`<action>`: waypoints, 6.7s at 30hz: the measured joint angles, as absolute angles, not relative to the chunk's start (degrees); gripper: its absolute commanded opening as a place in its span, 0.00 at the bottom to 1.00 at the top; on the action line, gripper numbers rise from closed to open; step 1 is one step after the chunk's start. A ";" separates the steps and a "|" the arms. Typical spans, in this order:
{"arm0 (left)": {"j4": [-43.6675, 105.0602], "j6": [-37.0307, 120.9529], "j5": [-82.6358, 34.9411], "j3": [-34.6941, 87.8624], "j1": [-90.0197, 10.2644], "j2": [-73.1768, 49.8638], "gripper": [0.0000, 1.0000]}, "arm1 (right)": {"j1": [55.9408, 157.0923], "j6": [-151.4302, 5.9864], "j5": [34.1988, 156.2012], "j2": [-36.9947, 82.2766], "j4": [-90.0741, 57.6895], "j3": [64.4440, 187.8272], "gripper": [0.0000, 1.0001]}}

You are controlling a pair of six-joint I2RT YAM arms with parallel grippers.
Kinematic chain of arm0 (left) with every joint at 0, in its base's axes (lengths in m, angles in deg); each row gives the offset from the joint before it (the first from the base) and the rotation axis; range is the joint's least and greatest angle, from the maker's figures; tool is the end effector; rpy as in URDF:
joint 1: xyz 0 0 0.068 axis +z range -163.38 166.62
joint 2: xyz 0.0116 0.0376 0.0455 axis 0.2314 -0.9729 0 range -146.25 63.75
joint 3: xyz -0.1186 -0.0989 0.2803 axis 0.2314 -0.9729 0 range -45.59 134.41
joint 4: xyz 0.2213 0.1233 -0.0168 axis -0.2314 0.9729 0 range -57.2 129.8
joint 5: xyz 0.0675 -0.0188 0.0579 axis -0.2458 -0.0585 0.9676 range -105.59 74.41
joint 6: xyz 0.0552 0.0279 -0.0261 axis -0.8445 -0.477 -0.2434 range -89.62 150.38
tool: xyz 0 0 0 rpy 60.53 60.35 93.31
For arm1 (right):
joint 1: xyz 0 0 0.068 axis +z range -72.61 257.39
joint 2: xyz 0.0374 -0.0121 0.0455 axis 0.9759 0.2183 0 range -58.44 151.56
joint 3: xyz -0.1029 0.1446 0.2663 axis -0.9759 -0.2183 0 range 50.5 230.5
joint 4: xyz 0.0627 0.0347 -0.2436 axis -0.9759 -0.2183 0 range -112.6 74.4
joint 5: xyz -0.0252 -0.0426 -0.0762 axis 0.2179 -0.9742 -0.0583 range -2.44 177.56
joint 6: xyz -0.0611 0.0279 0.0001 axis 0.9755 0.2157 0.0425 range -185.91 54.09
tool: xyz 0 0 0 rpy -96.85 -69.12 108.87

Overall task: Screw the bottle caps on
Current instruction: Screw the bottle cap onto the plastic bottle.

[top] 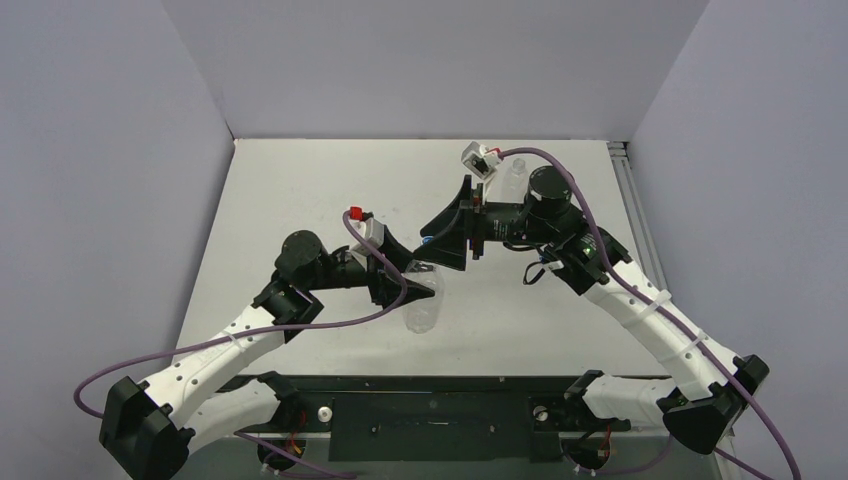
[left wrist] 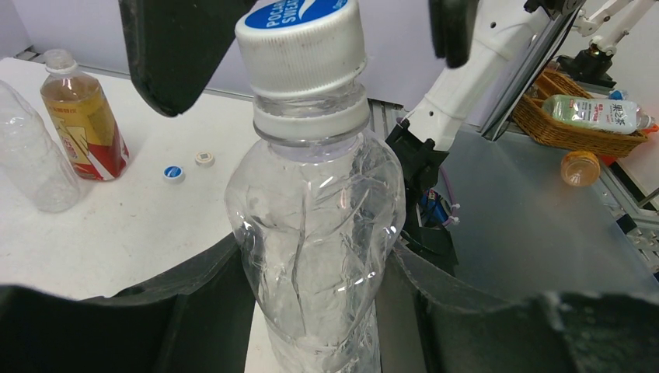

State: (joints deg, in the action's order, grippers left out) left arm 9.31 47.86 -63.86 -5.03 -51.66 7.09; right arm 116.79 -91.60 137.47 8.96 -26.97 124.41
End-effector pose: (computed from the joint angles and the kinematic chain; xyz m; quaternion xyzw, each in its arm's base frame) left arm 0.1331 -0.1560 0.3807 0.4109 0.5371 -0.5591 0.4797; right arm 0.1569 0.1817 0.4792 -0.3631 0.6288 0.5919 0.3499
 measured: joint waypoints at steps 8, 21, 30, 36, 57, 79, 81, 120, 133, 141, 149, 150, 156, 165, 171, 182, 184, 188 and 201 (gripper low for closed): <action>9.31 47.99 -63.86 -5.03 -51.51 7.09 0.00 | 116.79 -91.03 137.23 8.96 -27.37 123.73 0.45; 9.31 49.04 -63.77 -5.03 -51.22 6.91 0.00 | 116.87 -90.40 135.44 8.30 -27.35 123.08 0.15; 5.40 54.76 -63.20 -4.90 -51.16 4.33 0.00 | 119.17 -87.21 126.58 6.49 -27.74 122.31 0.03; 2.63 58.85 -63.18 -4.40 -51.14 2.82 0.00 | 120.28 -84.93 121.99 5.61 -27.61 122.27 0.02; 13.27 40.99 -29.54 0.61 -57.76 2.08 0.00 | 129.99 -89.20 82.87 13.04 -35.96 133.11 0.00; 18.34 36.36 -17.63 6.99 -61.32 -2.90 0.00 | 139.15 -93.65 47.35 24.89 -51.23 149.15 0.42; 18.04 36.29 -18.02 6.97 -61.23 -2.29 0.00 | 139.74 -93.87 48.42 24.91 -53.05 150.42 0.50; 16.22 40.80 -45.87 0.98 -57.04 3.83 0.00 | 119.98 -89.50 106.54 4.39 -40.68 130.03 0.67; 15.02 42.26 -48.82 0.65 -56.40 4.44 0.00 | 117.53 -97.39 116.55 3.56 -28.66 123.08 0.48; 14.60 42.41 -49.02 0.65 -56.14 4.51 0.00 | 117.53 -99.25 117.84 3.56 -26.71 122.97 0.39; 14.54 43.11 -49.19 0.63 -55.92 4.68 0.00 | 117.53 -99.64 118.08 3.58 -26.34 122.75 0.38; 14.54 43.22 -49.28 0.63 -55.92 4.68 0.00 | 117.53 -99.64 118.08 3.58 -26.34 122.75 0.38; 14.49 43.35 -49.72 0.63 -55.68 4.68 0.00 | 117.53 -99.64 118.08 3.58 -26.34 122.73 0.38; 13.69 43.75 -50.20 0.63 -55.31 4.66 0.00 | 117.55 -99.60 118.52 3.60 -26.36 122.68 0.37; 13.27 43.94 -50.31 0.63 -55.18 4.66 0.00 | 117.55 -99.36 118.50 3.60 -26.41 122.68 0.27; 13.80 46.52 -54.31 0.76 -53.78 2.98 0.00 | 118.99 -94.70 115.42 3.58 -29.68 122.82 0.15; 14.32 47.48 -56.40 1.07 -53.26 2.47 0.00 | 119.69 -92.71 114.28 3.58 -31.15 123.25 0.14; 14.76 49.04 -59.62 1.55 -52.86 2.17 0.00 | 121.25 -89.20 112.95 3.58 -33.71 124.69 0.12; 15.06 51.11 -61.19 2.07 -52.53 2.60 0.00 | 124.66 -84.96 108.29 4.61 -38.01 128.52 0.08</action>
